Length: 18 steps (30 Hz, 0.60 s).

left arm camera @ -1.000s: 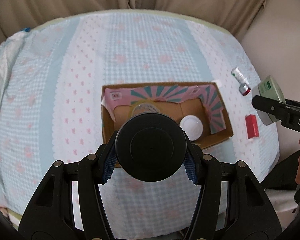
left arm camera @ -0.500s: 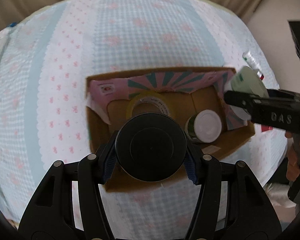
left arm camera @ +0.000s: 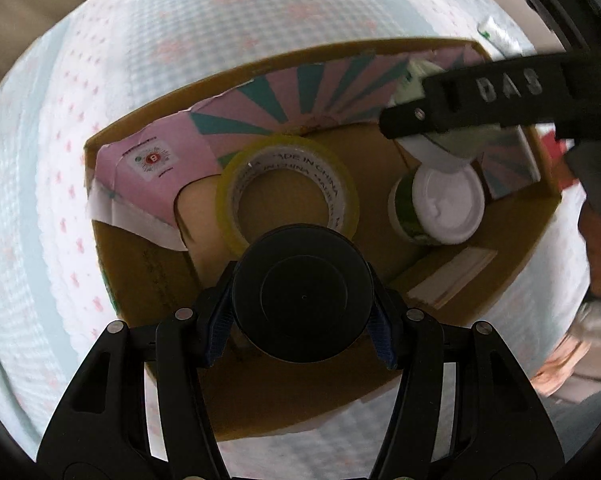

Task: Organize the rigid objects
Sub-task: 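Carry both jars into the cardboard box and release them, then lift both tools out of the box and move back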

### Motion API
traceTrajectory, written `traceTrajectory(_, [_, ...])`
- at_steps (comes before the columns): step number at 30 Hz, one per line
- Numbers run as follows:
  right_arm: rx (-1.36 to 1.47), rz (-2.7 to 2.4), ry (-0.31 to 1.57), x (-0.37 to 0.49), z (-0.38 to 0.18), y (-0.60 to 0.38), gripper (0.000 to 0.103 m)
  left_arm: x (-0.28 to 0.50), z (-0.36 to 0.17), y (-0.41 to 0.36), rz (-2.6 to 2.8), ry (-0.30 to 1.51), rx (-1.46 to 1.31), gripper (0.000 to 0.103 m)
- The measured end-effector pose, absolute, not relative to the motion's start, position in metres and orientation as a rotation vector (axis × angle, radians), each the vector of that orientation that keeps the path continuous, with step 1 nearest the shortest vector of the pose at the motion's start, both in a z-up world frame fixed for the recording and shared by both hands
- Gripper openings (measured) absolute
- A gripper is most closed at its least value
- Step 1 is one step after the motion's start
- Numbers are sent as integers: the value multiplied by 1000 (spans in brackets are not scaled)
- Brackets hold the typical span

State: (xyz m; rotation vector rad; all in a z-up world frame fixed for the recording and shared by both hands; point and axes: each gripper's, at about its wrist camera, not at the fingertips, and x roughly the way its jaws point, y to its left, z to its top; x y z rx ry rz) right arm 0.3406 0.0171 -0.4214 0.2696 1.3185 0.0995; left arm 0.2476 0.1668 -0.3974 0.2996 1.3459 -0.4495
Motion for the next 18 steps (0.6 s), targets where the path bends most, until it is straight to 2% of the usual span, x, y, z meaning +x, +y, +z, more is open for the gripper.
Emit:
traceTrajectory(4, [331, 112, 1346, 347, -428, 18, 67, 243, -398, 166, -474, 1344, 324, 54])
traceTrajectory(5, [353, 123, 1353, 348, -430, 18, 67, 243, -398, 167, -478, 1351, 311, 59])
traceTrajectory(6, [360, 128, 1357, 349, -432, 19, 73, 243, -397, 169, -484, 1364, 287, 67])
traceTrajectory(7, [364, 128, 1350, 349, -431, 19, 83, 243, -396, 171, -493, 1377, 258, 103])
traceTrajectory(8, [358, 123, 1330, 349, -428, 19, 103, 242, -394, 172, -502, 1379, 234, 103])
traceTrajectory(12, [311, 119, 1271, 347, -414, 19, 103, 238, -396, 177, -497, 1383, 221, 103])
traceTrajectory(18, [298, 86, 1291, 340, -413, 13, 103, 232, -398, 182, -470, 1383, 199, 103])
